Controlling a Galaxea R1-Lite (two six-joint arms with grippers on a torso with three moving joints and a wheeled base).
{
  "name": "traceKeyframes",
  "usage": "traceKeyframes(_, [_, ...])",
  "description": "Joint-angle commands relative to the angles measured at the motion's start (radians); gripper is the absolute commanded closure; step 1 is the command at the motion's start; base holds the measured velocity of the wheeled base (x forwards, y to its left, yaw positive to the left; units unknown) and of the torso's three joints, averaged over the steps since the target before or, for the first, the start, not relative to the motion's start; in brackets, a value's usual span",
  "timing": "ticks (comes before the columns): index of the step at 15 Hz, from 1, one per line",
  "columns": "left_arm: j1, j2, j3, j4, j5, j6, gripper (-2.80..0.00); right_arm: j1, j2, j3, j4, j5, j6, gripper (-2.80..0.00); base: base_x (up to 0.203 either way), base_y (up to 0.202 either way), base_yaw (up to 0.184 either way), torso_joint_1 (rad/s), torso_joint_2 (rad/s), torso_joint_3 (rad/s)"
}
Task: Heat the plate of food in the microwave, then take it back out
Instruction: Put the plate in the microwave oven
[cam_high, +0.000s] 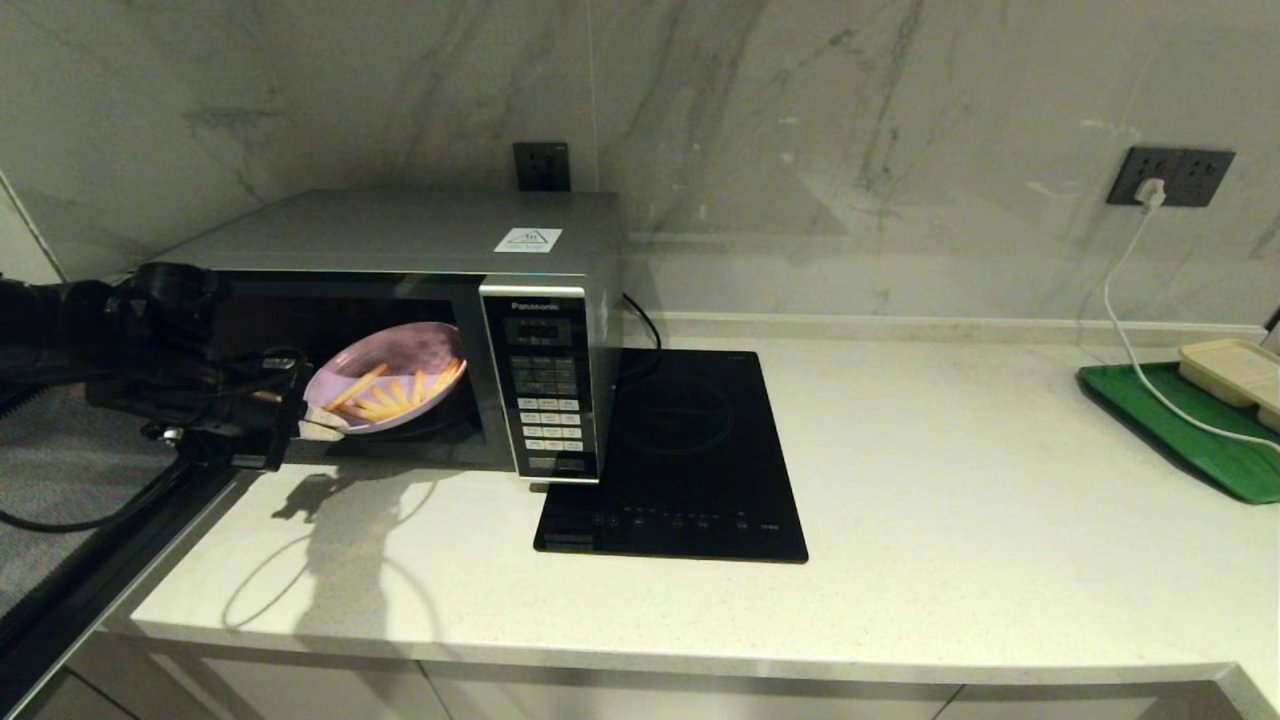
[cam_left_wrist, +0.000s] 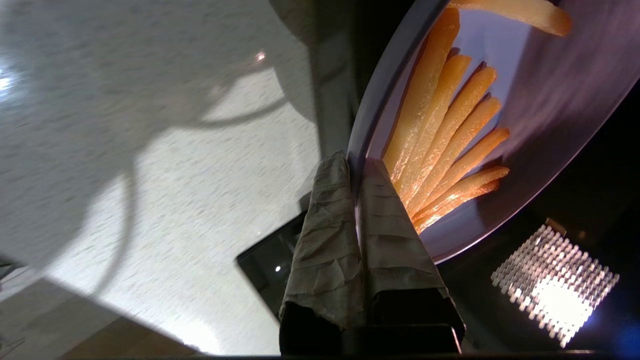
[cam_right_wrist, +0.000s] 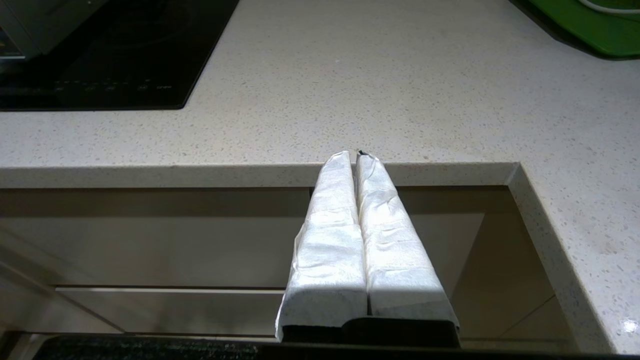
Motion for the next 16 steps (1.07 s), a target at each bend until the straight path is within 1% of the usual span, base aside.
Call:
traceKeyframes(1, [-0.027, 0.095, -0.106, 0.003, 0.05, -0.04, 0.0, 0.0, 0.0, 0.0, 0.001, -0.001, 0.0, 0.0, 0.0, 0.0, 0.0, 0.0, 0.0, 0.0])
traceKeyframes(3, [-0.045, 0.124, -0.143, 0.004, 0.074, -0.05, 0.0, 0.0, 0.0, 0.0, 0.001, -0.001, 0.0, 0.0, 0.0, 0.0, 0.0, 0.0, 0.0, 0.0])
traceKeyframes(7, [-0.046, 0.13, -0.156, 0.004, 0.079, -0.052, 0.0, 0.0, -0.001, 0.0, 0.001, -0.001, 0.0, 0.0, 0.0, 0.0, 0.0, 0.0, 0.0, 0.0])
traceKeyframes(16, [-0.014, 0.169, -0.212, 0.013, 0.087, -0.055, 0.0, 0.0, 0.0, 0.0, 0.001, -0.001, 0.0, 0.0, 0.0, 0.0, 0.0, 0.0, 0.0, 0.0])
